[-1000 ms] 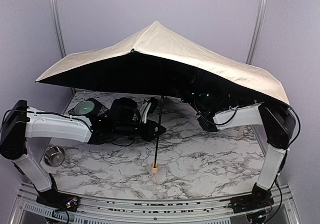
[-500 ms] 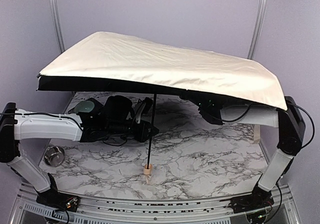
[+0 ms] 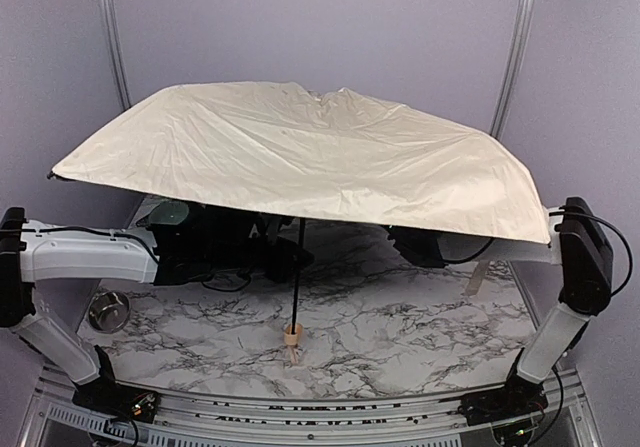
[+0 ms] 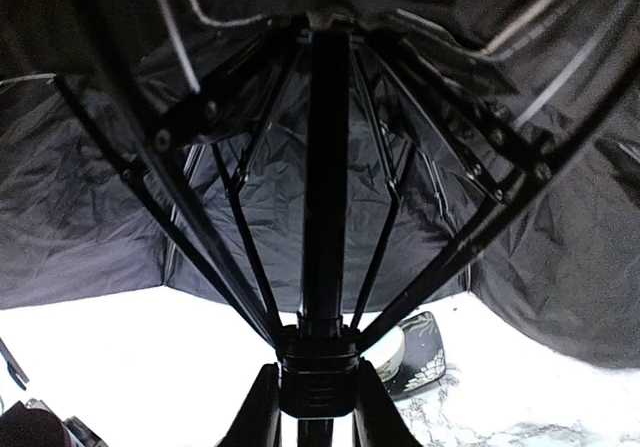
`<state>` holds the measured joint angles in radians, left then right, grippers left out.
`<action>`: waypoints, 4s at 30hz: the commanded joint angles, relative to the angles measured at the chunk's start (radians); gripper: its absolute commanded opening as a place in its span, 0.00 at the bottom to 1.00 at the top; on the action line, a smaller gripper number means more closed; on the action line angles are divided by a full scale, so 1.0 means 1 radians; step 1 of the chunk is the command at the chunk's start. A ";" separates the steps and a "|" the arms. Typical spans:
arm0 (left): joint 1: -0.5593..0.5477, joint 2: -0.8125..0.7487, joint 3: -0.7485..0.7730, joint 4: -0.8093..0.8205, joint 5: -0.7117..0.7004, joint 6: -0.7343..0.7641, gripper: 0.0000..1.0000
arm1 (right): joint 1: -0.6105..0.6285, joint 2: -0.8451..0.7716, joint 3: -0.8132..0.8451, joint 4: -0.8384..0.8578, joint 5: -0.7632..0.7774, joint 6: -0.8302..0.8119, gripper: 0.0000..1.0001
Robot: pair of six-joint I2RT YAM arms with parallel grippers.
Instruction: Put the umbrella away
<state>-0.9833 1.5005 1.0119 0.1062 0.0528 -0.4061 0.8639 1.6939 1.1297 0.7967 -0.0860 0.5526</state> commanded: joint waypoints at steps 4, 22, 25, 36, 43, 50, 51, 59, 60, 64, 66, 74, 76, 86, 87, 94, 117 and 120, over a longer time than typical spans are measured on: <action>0.021 -0.102 0.072 0.352 -0.132 0.044 0.00 | 0.071 0.055 -0.112 -0.187 -0.045 -0.026 0.06; 0.133 -0.171 -0.014 0.464 -0.081 0.012 0.00 | 0.147 0.082 -0.138 -0.249 -0.029 -0.035 0.07; 0.132 -0.161 -0.012 0.494 -0.033 -0.003 0.00 | 0.151 0.090 -0.140 -0.251 -0.025 -0.031 0.07; 0.126 -0.144 -0.011 0.582 -0.082 0.049 0.00 | 0.176 0.111 -0.147 -0.271 0.008 -0.035 0.09; 0.126 -0.134 -0.011 0.623 -0.115 0.058 0.00 | 0.198 0.124 -0.153 -0.284 0.012 -0.032 0.10; 0.126 -0.129 -0.018 0.649 -0.084 0.054 0.00 | 0.202 0.117 -0.168 -0.284 0.021 -0.023 0.10; 0.126 -0.130 -0.022 0.648 -0.084 0.056 0.00 | 0.202 0.113 -0.166 -0.284 0.028 -0.022 0.10; 0.126 -0.135 -0.081 0.646 -0.059 0.040 0.00 | 0.159 0.043 -0.121 -0.250 0.049 -0.022 0.04; 0.126 -0.135 -0.089 0.644 -0.056 0.046 0.00 | 0.150 0.037 -0.115 -0.240 0.048 -0.021 0.03; 0.126 -0.122 -0.122 0.594 -0.021 0.062 0.00 | 0.112 0.020 -0.071 -0.174 0.030 -0.037 0.00; 0.124 -0.116 -0.140 0.569 0.009 0.071 0.04 | 0.093 0.013 -0.042 -0.152 0.023 -0.051 0.00; 0.124 -0.107 -0.209 0.499 0.085 0.087 0.33 | 0.071 -0.004 0.103 -0.078 0.001 -0.147 0.00; 0.121 -0.108 -0.220 0.491 0.096 0.090 0.39 | 0.071 -0.001 0.112 -0.042 0.002 -0.143 0.00; 0.117 -0.061 -0.210 0.478 0.174 0.120 0.60 | 0.071 0.034 0.167 0.072 -0.009 -0.099 0.00; 0.118 -0.053 -0.207 0.477 0.193 0.134 0.61 | 0.071 0.035 0.165 0.091 -0.013 -0.095 0.00; 0.115 -0.036 -0.205 0.472 0.207 0.135 0.40 | 0.070 0.011 0.137 0.162 0.001 -0.078 0.00; 0.119 -0.260 -0.118 0.429 -0.044 0.245 0.00 | 0.142 -0.020 -0.082 -0.315 0.021 -0.234 0.00; 0.121 -0.263 -0.107 0.430 -0.075 0.246 0.00 | 0.151 -0.008 -0.111 -0.296 0.005 -0.179 0.00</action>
<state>-0.8902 1.3243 0.7948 0.3336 0.1310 -0.1699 0.9985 1.6508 1.0943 0.6498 -0.0917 0.3473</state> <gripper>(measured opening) 0.053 0.193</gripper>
